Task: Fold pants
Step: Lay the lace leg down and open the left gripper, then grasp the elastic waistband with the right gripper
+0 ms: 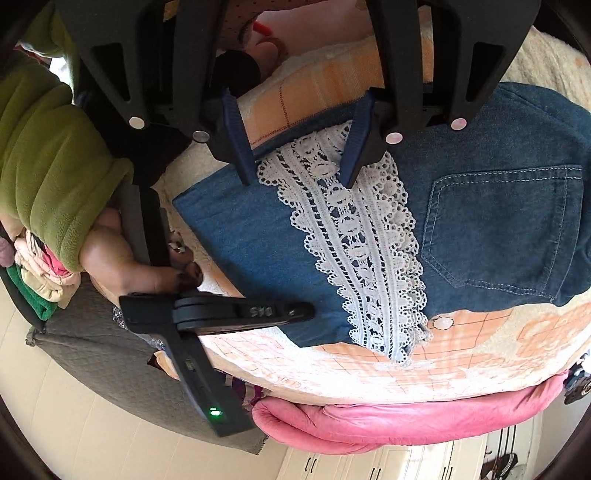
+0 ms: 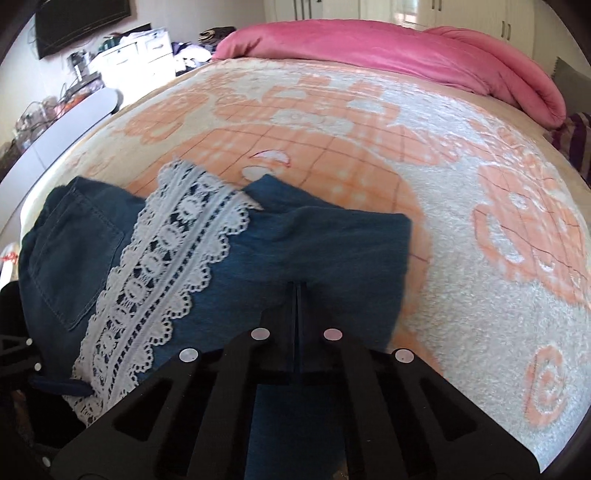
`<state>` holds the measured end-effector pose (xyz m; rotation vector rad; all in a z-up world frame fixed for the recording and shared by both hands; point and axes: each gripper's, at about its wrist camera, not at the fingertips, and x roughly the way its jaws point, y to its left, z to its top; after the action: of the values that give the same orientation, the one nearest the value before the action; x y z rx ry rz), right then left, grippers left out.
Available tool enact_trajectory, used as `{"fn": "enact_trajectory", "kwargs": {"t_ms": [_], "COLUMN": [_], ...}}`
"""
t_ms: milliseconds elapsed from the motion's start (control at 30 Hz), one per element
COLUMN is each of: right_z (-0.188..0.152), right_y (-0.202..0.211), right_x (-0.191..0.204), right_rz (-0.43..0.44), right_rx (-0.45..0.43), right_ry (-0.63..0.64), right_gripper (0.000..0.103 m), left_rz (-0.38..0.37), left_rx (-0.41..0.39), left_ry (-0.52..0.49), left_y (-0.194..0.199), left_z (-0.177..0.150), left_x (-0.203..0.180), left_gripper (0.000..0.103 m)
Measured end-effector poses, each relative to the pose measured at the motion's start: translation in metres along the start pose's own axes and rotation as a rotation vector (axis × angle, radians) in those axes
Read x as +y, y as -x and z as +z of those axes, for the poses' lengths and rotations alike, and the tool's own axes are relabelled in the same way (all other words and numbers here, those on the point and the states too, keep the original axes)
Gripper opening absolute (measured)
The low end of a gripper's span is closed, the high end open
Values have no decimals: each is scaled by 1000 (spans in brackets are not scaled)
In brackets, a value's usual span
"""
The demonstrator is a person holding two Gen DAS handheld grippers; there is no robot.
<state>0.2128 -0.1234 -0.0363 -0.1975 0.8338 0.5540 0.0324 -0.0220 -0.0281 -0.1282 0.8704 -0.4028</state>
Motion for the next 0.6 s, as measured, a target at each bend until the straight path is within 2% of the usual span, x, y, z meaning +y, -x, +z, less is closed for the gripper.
{"fn": "enact_trajectory", "kwargs": {"t_ms": [100, 200, 267, 333, 367, 400, 433, 500, 600], "right_z": [-1, -1, 0, 2, 3, 5, 7, 13, 21], "right_y": [21, 39, 48, 57, 60, 65, 69, 77, 84], "right_x": [-6, -5, -2, 5, 9, 14, 19, 30, 45], "right_rz": [23, 44, 66, 85, 89, 99, 110, 136, 154], "right_rx": [-42, -70, -87, -101, -107, -119, -130, -158, -186], "right_ry": [-32, -32, -29, -18, -12, -3, 4, 11, 28], "right_gripper": [1, 1, 4, 14, 24, 32, 37, 56, 68], "left_rz": [0, 36, 52, 80, 91, 106, 115, 130, 162], "left_rx": [-21, -49, -71, -94, -100, -107, -114, -126, -136], "left_ry": [11, 19, 29, 35, 39, 47, 57, 77, 96], "left_y": [12, 27, 37, 49, 53, 58, 62, 71, 81], "left_z": [3, 8, 9, 10, 10, 9, 9, 6, 5], "left_x": [1, 5, 9, 12, 14, 17, 21, 27, 38], "left_gripper": [48, 54, 55, 56, 62, 64, 64, 64, 64]}}
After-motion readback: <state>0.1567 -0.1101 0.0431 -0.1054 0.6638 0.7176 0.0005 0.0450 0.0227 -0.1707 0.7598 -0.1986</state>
